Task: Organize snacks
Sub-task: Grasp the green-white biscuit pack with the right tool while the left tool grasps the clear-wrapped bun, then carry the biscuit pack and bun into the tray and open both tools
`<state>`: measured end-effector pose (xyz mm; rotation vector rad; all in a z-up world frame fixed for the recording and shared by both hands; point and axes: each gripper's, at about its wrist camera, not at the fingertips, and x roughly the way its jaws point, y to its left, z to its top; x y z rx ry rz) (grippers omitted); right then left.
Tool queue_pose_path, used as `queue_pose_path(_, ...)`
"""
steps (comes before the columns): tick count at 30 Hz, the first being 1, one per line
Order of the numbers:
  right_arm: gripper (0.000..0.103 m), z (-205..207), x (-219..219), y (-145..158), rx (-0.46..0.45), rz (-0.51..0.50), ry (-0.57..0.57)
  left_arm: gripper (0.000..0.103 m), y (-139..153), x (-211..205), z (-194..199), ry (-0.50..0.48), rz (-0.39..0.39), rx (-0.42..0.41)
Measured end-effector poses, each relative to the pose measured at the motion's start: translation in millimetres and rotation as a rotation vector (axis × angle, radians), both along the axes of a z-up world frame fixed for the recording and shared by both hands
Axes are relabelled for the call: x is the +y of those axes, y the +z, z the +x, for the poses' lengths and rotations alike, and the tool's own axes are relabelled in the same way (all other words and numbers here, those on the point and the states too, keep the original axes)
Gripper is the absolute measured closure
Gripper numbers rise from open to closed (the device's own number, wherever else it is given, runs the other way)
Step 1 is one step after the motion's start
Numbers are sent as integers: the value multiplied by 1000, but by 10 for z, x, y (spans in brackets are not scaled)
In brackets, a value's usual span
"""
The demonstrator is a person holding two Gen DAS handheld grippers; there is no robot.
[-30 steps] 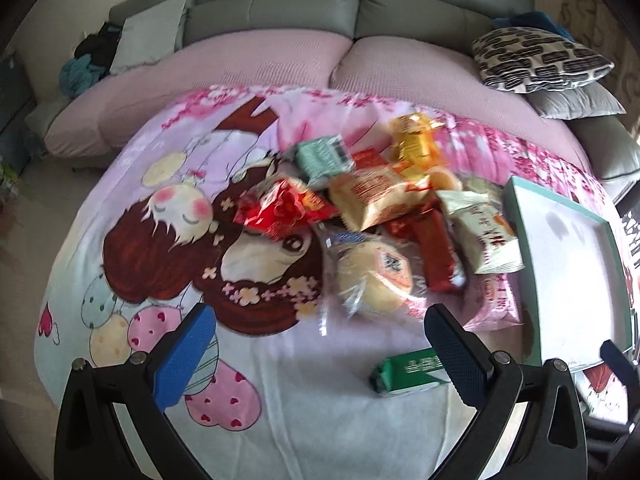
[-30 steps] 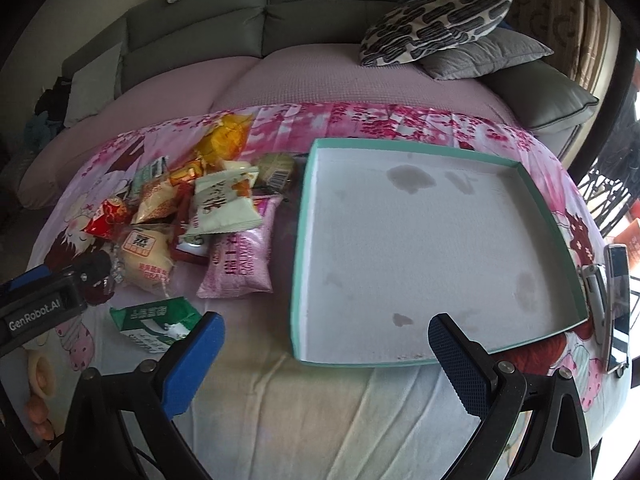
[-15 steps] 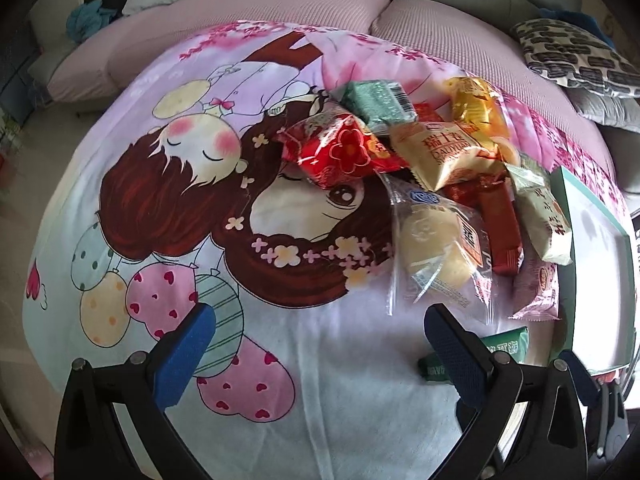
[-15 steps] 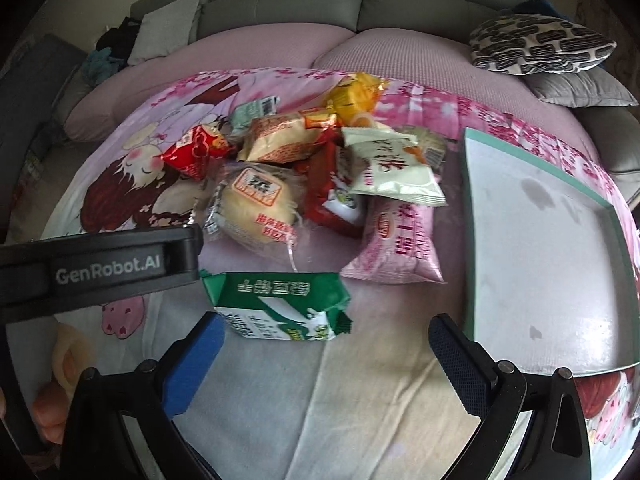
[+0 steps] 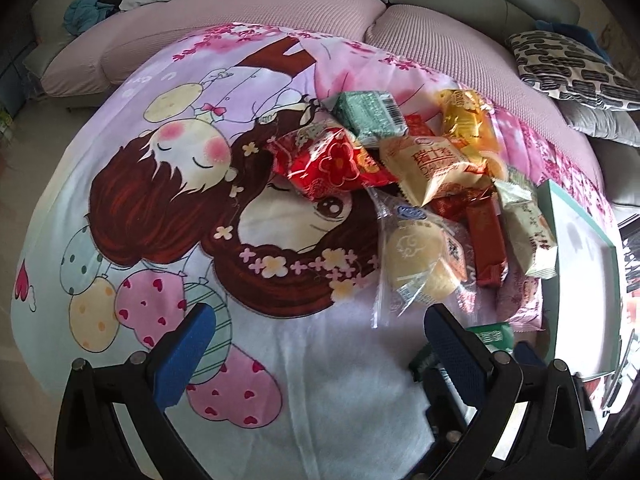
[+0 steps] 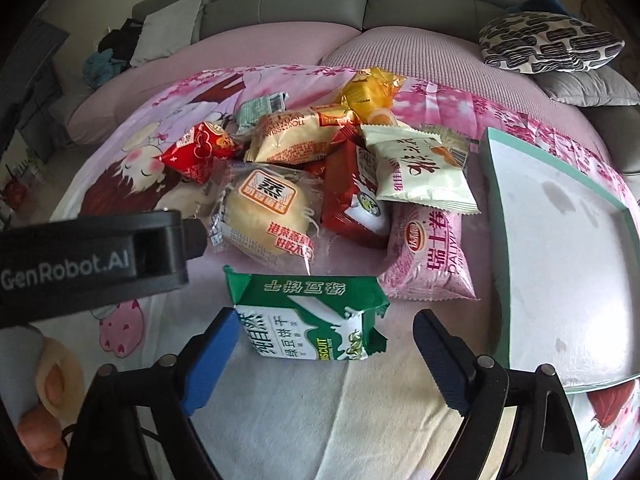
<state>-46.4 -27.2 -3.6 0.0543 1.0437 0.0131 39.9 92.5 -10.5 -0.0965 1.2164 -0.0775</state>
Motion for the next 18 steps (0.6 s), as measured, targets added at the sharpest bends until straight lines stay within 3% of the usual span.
queue_pose_path(3,14,40,7,-30,4,30,1,0,5,-30,31,-3,-19,-1)
queue_pose_path(7,27,68,-27,-46,-1,77,-10,0,10,-73,65,-7,-31,-4)
queue_pose_path(18,30,30,-251,-26,-1,118,-103,0,8,-286,231,-50,-106,-7)
